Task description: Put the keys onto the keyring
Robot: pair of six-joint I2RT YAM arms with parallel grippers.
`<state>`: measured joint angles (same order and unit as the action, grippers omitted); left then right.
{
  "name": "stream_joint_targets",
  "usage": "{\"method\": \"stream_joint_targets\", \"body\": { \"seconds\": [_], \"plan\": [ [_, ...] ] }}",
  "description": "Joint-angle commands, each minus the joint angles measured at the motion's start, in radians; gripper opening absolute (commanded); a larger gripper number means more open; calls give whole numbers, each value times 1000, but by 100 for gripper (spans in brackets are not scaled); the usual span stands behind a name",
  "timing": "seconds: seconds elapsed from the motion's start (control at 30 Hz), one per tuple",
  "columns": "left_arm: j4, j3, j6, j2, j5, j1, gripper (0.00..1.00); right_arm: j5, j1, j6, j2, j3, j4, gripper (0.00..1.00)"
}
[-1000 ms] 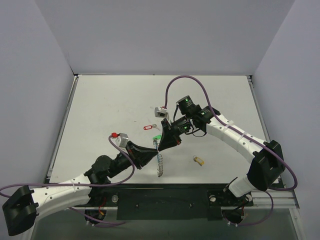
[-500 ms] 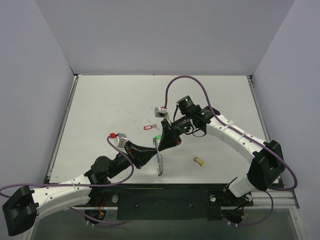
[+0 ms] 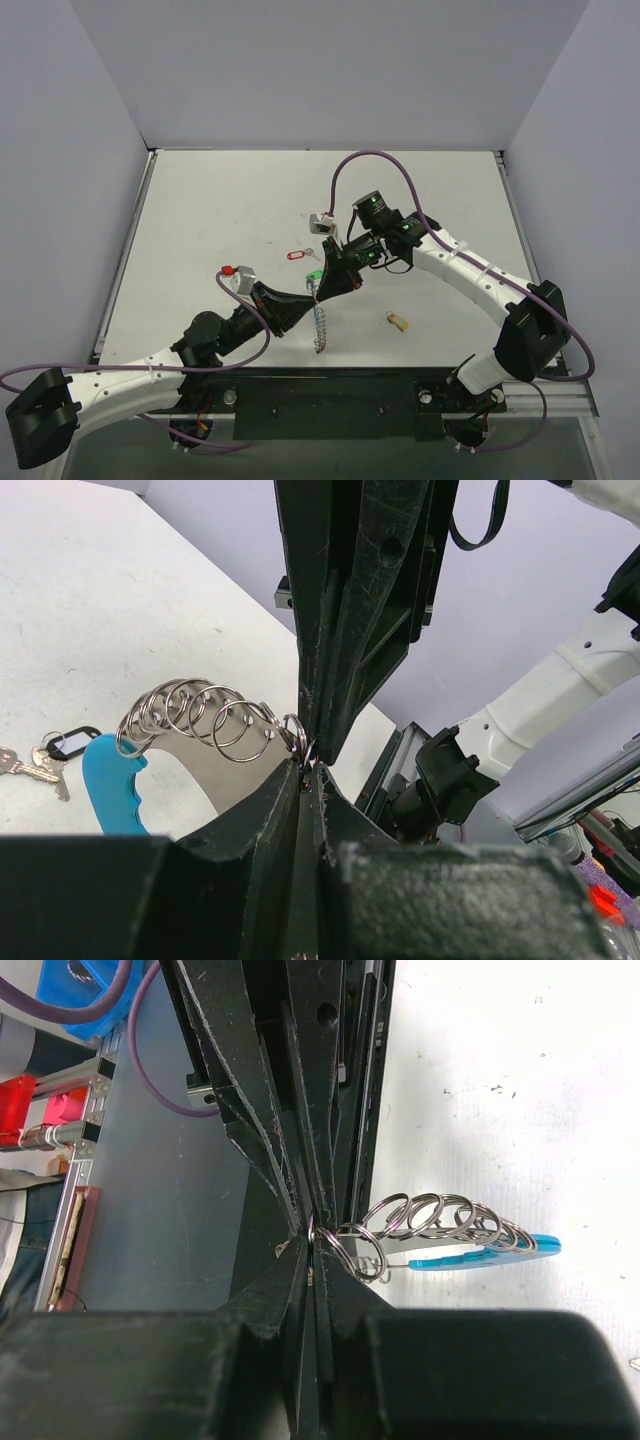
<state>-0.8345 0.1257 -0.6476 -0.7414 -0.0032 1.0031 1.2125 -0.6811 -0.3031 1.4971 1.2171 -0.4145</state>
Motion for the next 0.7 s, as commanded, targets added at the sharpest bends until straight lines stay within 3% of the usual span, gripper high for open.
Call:
{"method": "stream_joint_targets", "body": {
  "seconds": [0.0,0.67],
  "plan": [
    [-64,20,-3,1,3,-4,19,56,3,5,-31,-5,25,0],
    [-86,14,-9,0,3,-3,20,56,0,7,-29,-7,23,0]
  ]
}}
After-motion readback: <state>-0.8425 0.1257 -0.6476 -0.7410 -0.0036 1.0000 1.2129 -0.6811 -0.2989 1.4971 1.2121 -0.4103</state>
